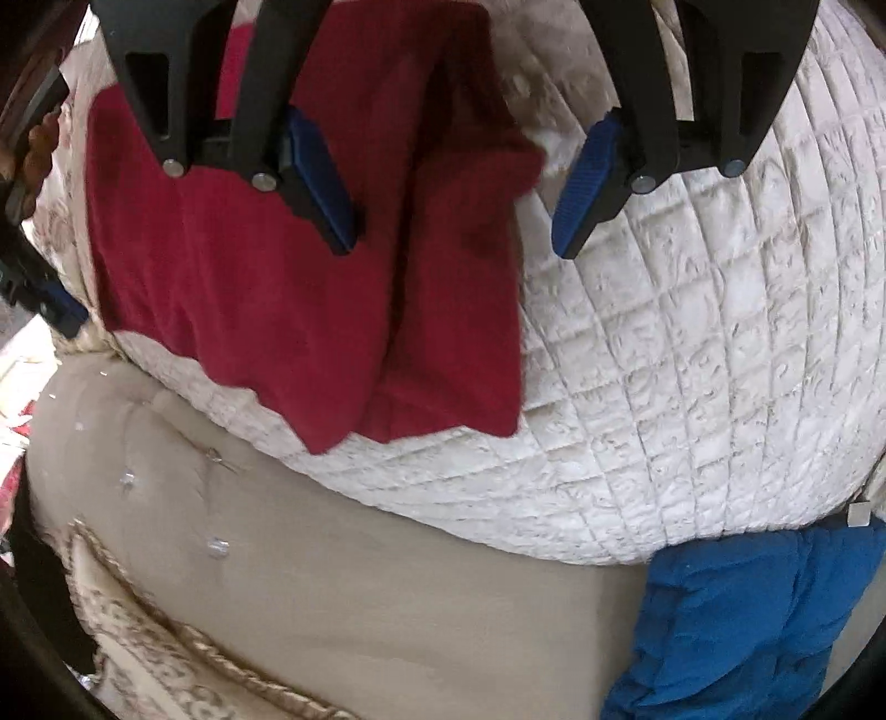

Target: Fold small clothes

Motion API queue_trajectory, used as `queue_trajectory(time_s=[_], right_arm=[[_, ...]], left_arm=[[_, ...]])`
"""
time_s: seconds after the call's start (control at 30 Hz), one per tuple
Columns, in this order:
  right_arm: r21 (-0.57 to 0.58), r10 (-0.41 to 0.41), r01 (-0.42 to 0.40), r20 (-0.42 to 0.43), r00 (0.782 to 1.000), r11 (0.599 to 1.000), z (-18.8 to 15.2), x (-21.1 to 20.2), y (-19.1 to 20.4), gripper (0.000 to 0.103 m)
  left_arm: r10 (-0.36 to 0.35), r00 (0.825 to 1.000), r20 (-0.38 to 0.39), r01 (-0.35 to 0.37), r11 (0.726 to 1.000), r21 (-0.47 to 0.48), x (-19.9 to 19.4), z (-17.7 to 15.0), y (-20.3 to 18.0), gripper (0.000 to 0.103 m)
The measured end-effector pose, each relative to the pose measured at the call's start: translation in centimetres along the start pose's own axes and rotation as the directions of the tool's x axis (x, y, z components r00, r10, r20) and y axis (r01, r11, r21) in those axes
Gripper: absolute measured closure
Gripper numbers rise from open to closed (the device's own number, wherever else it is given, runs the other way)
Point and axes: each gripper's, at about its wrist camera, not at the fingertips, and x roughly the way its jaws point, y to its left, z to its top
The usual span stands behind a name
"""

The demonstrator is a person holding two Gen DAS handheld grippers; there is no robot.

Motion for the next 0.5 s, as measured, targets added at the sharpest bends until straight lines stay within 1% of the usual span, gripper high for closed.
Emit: queue_trajectory(time_s=[0.07,0.13,0.23,0.3,0.37,0.4,0.47,0.5], right_arm=[[-0.101,0.066,-0.071,-0.045,0.997,0.992,-0.1,1.4,4.3,0.083],[-0.158,0.135,-0.151,-0.109,0.985,0.976,0.1,4.0,8.6,0.084],[-0.193,0.147,-0.176,-0.154,0.977,0.965,0.4,8.0,13.1,0.083],[-0.174,0.161,-0.205,-0.236,0.958,0.963,0.5,11.7,15.6,0.083],[-0.155,0.148,-0.209,-0.333,0.931,0.965,-0.2,15.5,17.6,0.083],[-0.167,0.123,-0.196,-0.373,0.92,0.966,-0.8,17.1,18.1,0.083],[-0.204,0.031,-0.129,-0.426,0.904,0.97,-2.1,19.4,18.9,0.083],[-0.217,0.008,-0.109,-0.422,0.906,0.97,-2.3,19.8,19.1,0.089]], left_arm=[[-0.032,0.999,0.007,0.032,0.999,0.004,-0.7,-0.5,0.0,0.026],[-0.039,0.999,0.016,0.039,0.999,0.009,-1.0,-1.2,-0.3,0.026],[-0.037,0.999,0.025,0.037,0.999,0.025,-1.0,-1.8,-0.6,0.027],[-0.053,0.998,0.023,0.053,0.999,0.008,-0.8,-2.3,-0.2,0.031],[-0.066,0.998,0.024,0.067,0.998,-0.011,-0.6,-2.8,0.2,0.031],[-0.069,0.997,0.025,0.069,0.998,-0.012,-0.6,-3.0,0.3,0.031],[-0.067,0.997,0.03,0.067,0.998,0.005,-0.7,-3.2,0.4,0.031],[-0.071,0.997,0.032,0.071,0.997,0.009,-0.8,-3.3,0.5,0.032]])
